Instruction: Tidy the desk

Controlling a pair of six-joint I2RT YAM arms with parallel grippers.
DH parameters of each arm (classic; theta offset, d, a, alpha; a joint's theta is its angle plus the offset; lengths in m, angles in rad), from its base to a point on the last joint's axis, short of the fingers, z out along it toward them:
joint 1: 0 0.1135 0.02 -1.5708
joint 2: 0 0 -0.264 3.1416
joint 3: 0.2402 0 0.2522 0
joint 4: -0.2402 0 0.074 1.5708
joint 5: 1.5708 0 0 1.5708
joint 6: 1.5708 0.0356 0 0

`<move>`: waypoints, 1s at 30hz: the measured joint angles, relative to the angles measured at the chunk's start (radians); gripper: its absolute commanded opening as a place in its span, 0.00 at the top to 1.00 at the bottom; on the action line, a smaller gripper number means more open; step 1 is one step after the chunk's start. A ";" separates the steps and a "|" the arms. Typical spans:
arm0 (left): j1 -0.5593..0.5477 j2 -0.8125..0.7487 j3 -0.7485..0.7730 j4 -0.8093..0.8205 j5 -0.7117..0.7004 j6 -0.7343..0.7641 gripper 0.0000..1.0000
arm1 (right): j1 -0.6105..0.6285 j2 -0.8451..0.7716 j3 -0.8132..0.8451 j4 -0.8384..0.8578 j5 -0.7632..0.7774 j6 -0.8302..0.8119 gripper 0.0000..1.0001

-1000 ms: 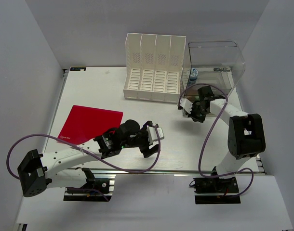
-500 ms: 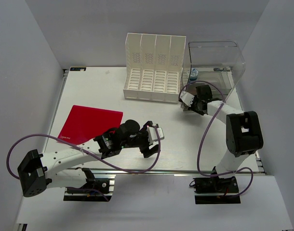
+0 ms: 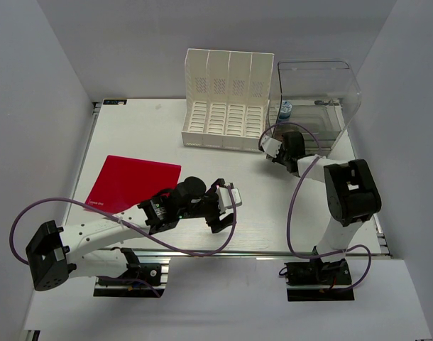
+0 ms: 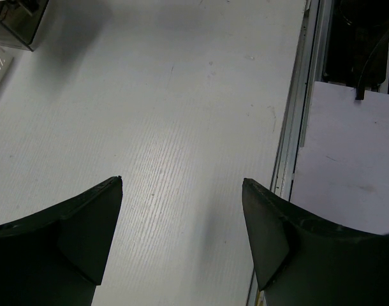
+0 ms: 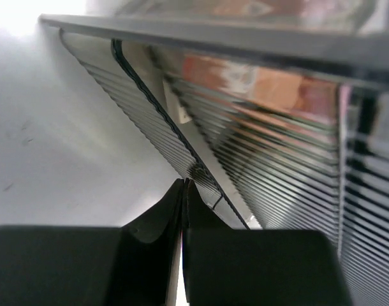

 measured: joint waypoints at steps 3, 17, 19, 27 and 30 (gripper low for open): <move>0.000 0.000 0.000 0.000 0.000 0.000 0.15 | 0.005 0.002 -0.023 0.067 0.026 -0.010 1.00; 0.000 0.000 0.000 0.002 -0.005 -0.014 0.10 | 0.010 -0.081 -0.026 -0.093 -0.097 0.087 0.97; 0.000 -0.001 0.000 0.011 -0.022 -0.031 0.02 | 0.009 -0.189 -0.024 -0.197 -0.195 0.166 0.66; 0.016 0.008 -0.002 0.076 -0.210 -0.251 0.02 | -0.022 -0.754 -0.098 -0.207 -0.581 0.570 0.12; 0.047 0.021 0.000 0.060 -0.270 -0.391 0.02 | -0.036 -0.750 -0.116 -0.232 -0.747 0.650 0.52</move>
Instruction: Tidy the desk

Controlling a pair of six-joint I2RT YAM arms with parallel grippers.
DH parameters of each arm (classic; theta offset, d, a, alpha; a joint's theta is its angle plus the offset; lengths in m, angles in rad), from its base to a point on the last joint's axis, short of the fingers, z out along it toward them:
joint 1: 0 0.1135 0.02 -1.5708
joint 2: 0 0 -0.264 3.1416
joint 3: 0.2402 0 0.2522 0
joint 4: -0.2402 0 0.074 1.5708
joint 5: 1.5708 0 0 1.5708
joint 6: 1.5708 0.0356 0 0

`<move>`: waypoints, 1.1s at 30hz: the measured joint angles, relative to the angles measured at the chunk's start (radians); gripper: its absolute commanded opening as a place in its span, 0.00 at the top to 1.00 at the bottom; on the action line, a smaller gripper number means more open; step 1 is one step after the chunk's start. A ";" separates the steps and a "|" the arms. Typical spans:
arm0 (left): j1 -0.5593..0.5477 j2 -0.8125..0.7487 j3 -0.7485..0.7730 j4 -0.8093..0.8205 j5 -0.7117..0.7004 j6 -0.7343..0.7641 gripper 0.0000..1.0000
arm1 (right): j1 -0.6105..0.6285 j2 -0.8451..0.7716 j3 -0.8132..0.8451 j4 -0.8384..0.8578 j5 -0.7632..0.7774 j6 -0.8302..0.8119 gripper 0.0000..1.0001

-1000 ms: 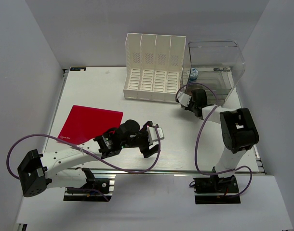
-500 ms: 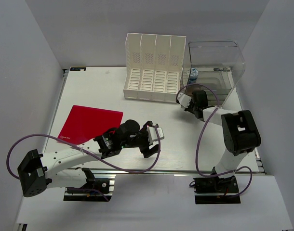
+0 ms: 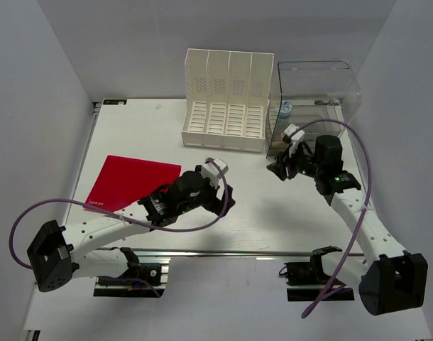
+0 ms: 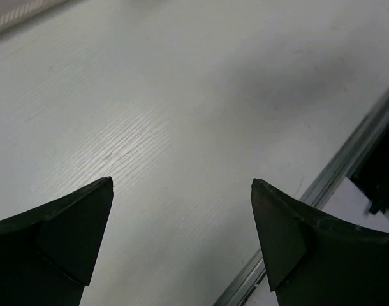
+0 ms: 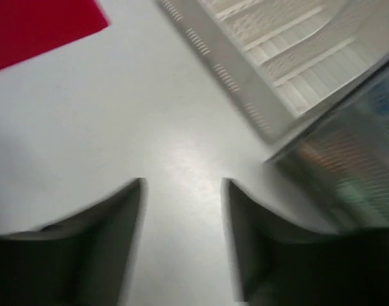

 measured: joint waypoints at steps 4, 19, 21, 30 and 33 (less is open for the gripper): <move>0.068 -0.022 0.010 -0.120 -0.113 -0.268 0.08 | -0.019 0.044 -0.074 -0.074 -0.142 0.082 1.00; 0.524 -0.170 -0.086 -0.369 -0.082 -0.833 0.08 | -0.068 0.035 -0.078 -0.203 -0.204 0.093 0.15; 0.572 -0.211 -0.082 -0.435 -0.088 -0.854 0.05 | -0.070 0.000 -0.078 -0.202 -0.189 0.092 0.15; 0.729 -0.122 -0.008 -0.695 -0.148 -0.926 0.03 | -0.076 -0.042 -0.078 -0.200 -0.156 0.092 0.14; 0.758 -0.059 -0.021 -0.752 -0.156 -0.946 0.03 | -0.076 -0.042 -0.078 -0.200 -0.149 0.092 0.14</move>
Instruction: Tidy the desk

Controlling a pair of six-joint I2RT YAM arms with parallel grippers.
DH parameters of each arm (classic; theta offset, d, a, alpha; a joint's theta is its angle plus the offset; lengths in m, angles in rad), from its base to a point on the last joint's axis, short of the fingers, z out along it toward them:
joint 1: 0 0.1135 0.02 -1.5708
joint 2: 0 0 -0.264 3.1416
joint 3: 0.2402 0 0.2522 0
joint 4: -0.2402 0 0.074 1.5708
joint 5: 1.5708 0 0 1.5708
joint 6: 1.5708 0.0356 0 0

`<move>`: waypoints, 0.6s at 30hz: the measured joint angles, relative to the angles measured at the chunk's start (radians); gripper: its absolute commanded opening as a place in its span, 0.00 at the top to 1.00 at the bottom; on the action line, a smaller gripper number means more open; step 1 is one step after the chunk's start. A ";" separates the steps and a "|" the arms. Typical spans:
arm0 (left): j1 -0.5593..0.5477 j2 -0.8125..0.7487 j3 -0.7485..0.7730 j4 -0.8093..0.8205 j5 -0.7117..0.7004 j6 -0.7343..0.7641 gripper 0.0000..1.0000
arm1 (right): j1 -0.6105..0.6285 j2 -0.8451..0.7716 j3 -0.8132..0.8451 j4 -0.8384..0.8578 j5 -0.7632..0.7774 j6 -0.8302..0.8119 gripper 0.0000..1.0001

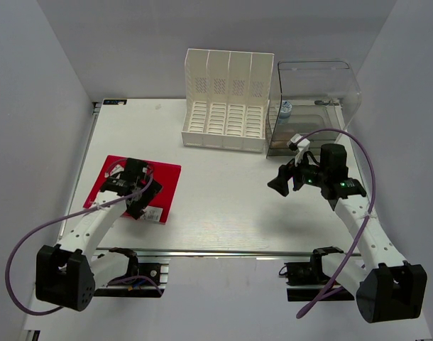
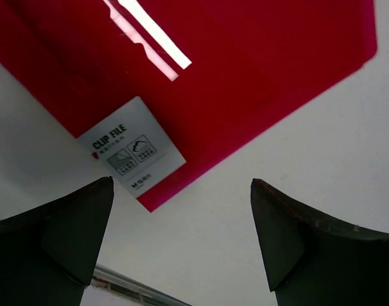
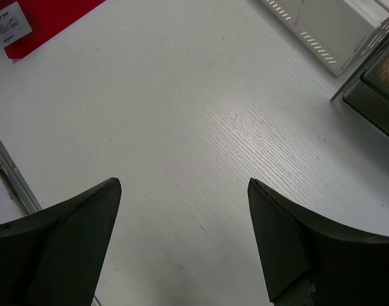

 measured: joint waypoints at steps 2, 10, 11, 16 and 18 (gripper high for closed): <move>0.022 -0.005 -0.016 -0.022 -0.008 -0.014 0.03 | 0.000 0.001 0.000 0.000 0.002 0.000 0.14; 0.070 0.021 -0.024 -0.114 -0.084 -0.089 0.03 | -0.001 0.019 0.000 0.000 0.024 0.000 0.14; 0.075 0.035 -0.029 -0.109 -0.087 -0.094 0.04 | -0.001 0.024 0.000 0.001 0.027 0.000 0.14; 0.110 0.084 -0.113 -0.048 -0.089 -0.116 0.06 | -0.002 0.039 0.000 0.001 0.039 -0.002 0.14; 0.122 0.084 -0.128 -0.025 -0.090 -0.122 0.06 | -0.004 0.041 0.000 0.001 0.044 -0.003 0.14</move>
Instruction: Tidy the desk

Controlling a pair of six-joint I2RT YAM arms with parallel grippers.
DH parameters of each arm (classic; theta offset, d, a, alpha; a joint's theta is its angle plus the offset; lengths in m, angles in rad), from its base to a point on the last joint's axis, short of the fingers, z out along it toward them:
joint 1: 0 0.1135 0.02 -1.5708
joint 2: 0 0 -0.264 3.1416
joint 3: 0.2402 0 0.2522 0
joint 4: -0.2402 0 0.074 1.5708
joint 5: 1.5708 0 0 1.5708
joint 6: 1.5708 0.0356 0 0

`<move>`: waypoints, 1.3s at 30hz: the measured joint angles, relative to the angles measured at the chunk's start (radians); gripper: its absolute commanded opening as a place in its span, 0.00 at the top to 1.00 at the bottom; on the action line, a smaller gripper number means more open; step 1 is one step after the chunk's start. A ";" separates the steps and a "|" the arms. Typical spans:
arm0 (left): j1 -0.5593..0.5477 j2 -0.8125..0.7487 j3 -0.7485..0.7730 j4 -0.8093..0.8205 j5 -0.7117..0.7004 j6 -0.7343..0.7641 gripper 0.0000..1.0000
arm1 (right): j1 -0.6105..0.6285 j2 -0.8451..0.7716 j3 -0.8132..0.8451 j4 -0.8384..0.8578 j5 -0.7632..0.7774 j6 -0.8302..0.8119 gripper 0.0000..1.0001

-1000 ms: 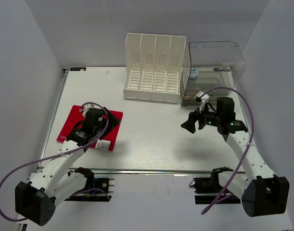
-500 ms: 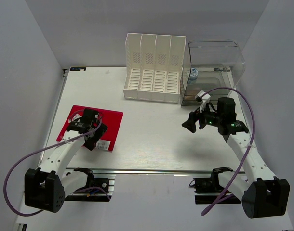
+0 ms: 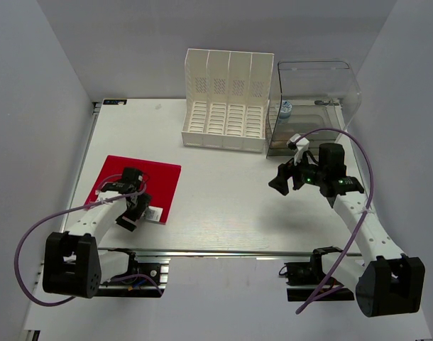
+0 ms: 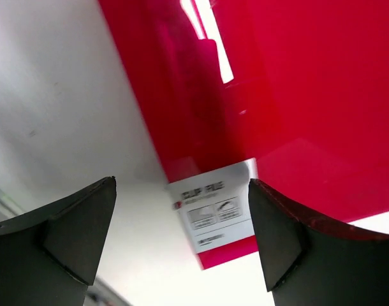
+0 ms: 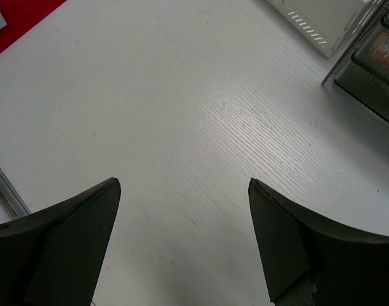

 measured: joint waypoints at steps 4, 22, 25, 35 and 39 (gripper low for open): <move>0.029 -0.002 -0.004 0.068 -0.007 -0.007 0.08 | -0.003 0.006 0.000 0.000 0.005 -0.001 0.14; 0.139 -0.166 -0.219 0.371 -0.007 -0.134 0.46 | -0.009 0.019 0.000 0.000 0.005 -0.005 0.14; 0.145 -0.222 -0.256 0.385 -0.006 -0.157 0.44 | -0.009 0.019 0.000 0.000 0.005 -0.005 0.14; 0.154 -0.319 -0.310 0.436 -0.003 -0.172 0.27 | -0.014 0.019 0.000 0.000 0.004 -0.005 0.14; 0.154 -0.327 -0.315 0.450 -0.001 -0.164 0.25 | -0.015 0.019 0.000 0.000 0.004 -0.005 0.14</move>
